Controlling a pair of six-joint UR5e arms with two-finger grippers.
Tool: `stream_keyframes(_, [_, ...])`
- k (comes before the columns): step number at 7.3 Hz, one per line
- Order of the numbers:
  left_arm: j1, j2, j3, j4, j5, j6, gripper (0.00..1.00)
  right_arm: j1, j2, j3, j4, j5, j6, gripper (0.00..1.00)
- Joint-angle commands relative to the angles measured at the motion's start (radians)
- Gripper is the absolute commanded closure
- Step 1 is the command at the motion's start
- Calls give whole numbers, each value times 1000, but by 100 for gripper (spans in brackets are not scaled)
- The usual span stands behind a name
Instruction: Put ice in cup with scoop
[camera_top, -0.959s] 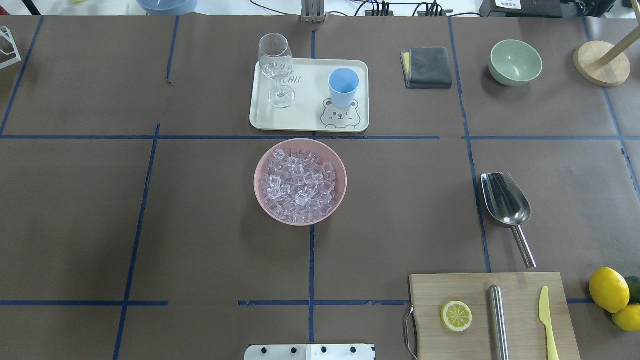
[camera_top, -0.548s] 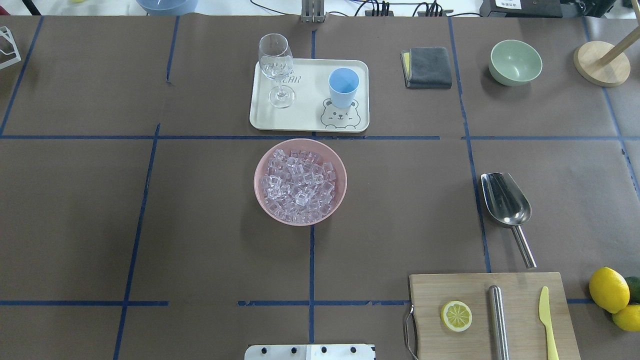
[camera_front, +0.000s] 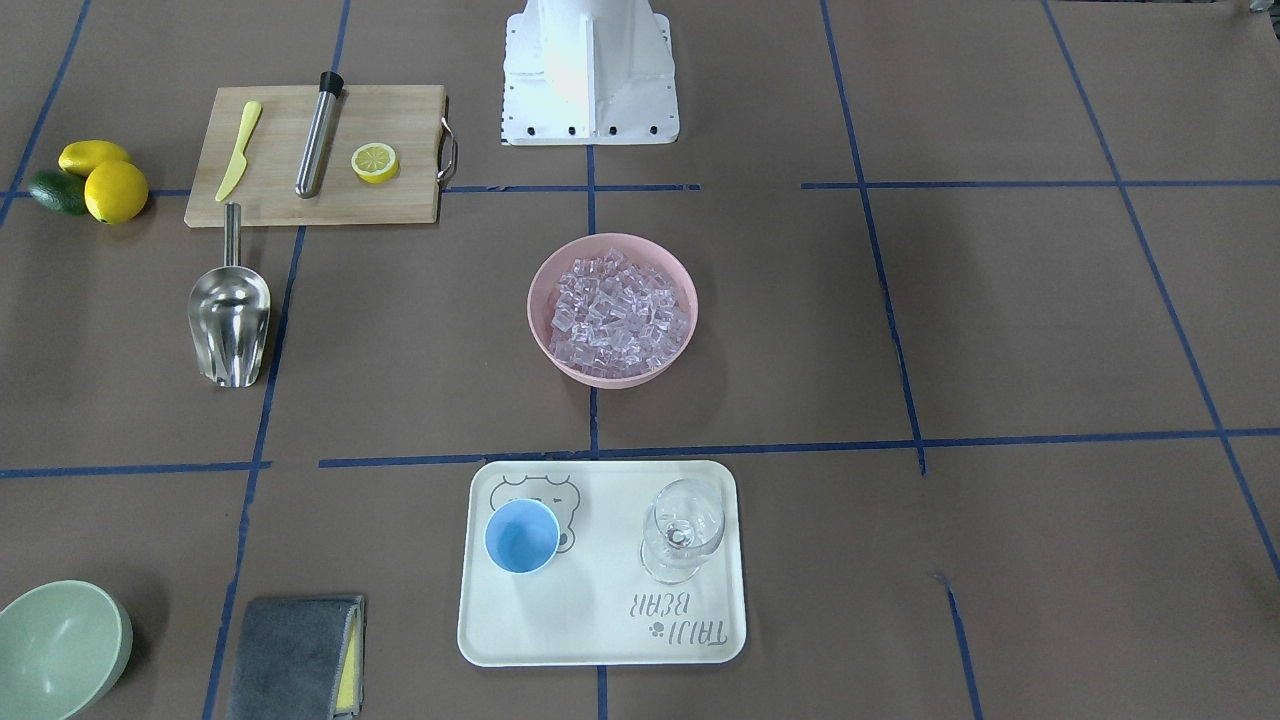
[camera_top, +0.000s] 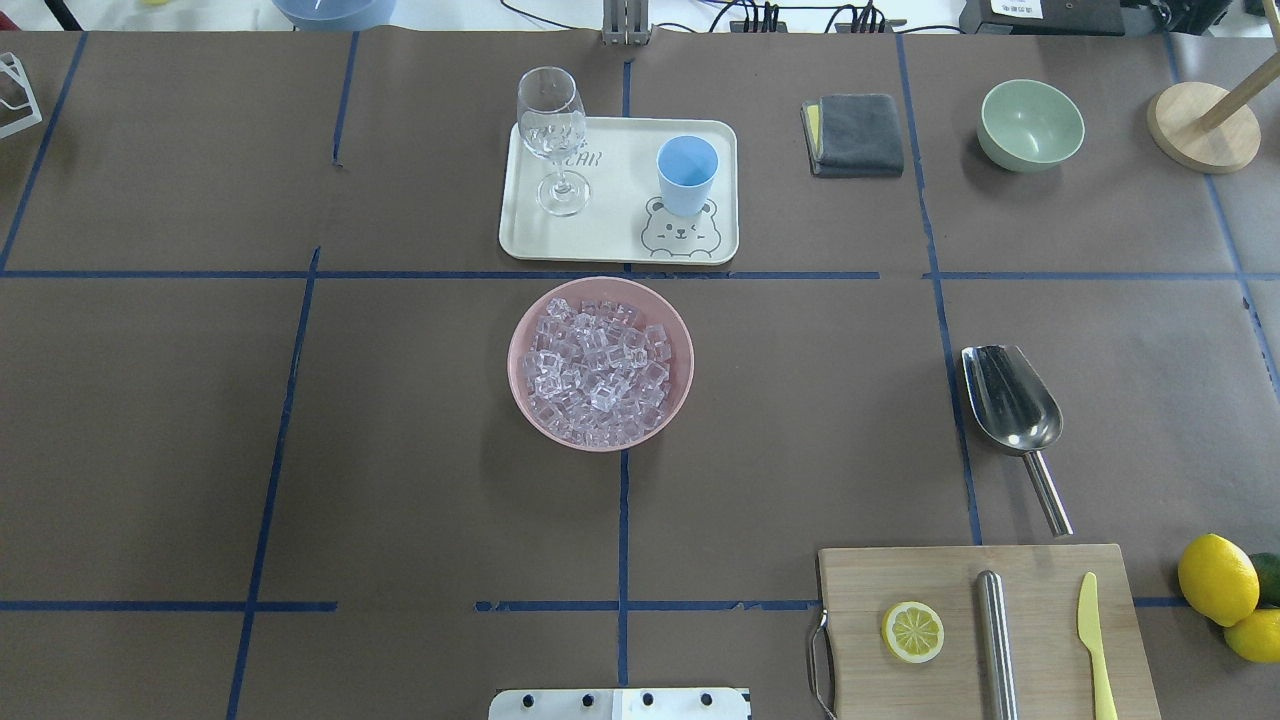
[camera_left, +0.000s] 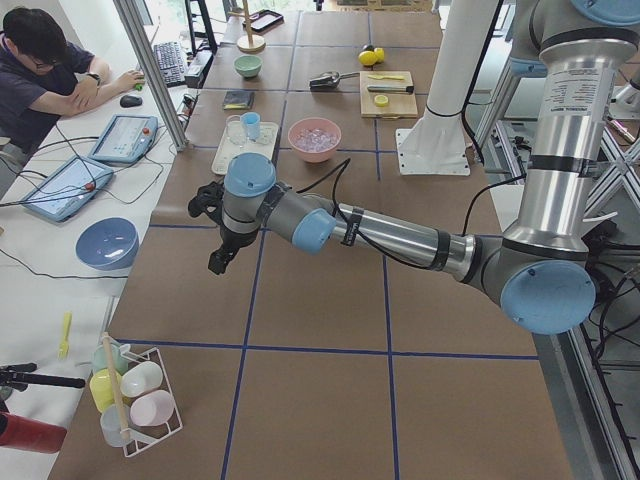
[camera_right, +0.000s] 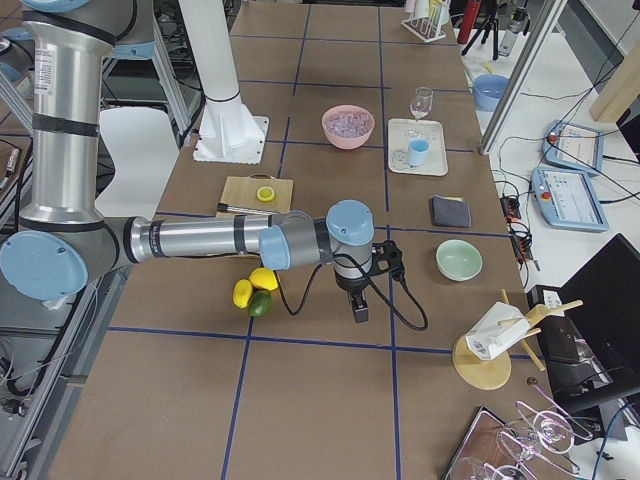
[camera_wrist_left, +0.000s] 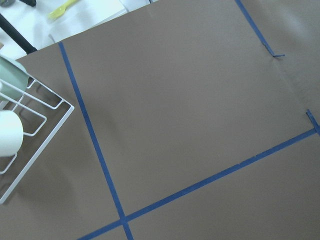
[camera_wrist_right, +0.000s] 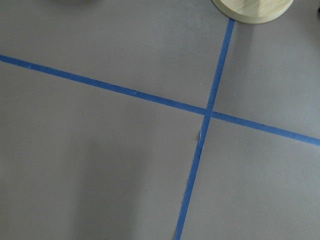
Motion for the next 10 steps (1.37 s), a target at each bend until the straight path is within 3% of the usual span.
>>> stream_keyframes(1, [139, -6, -12, -149, 1, 3, 0, -11, 3, 1, 0, 23, 3, 0])
stream_keyframes(2, [210, -6, 0, -302, 3, 0, 0, -15, 3, 4, 2, 25, 0, 0])
stream_keyframes(5, [468, -28, 8, -562, 12, -5, 0, -25, 6, 4, 2, 25, 1, 0])
stream_keyframes(9, [657, -209, 140, -603, 16, -29, 0, -25, 6, 7, 2, 25, 1, 0])
stream_keyframes(10, [719, -211, 155, -690, 79, -29, 0, -25, 12, 6, 2, 25, 1, 0])
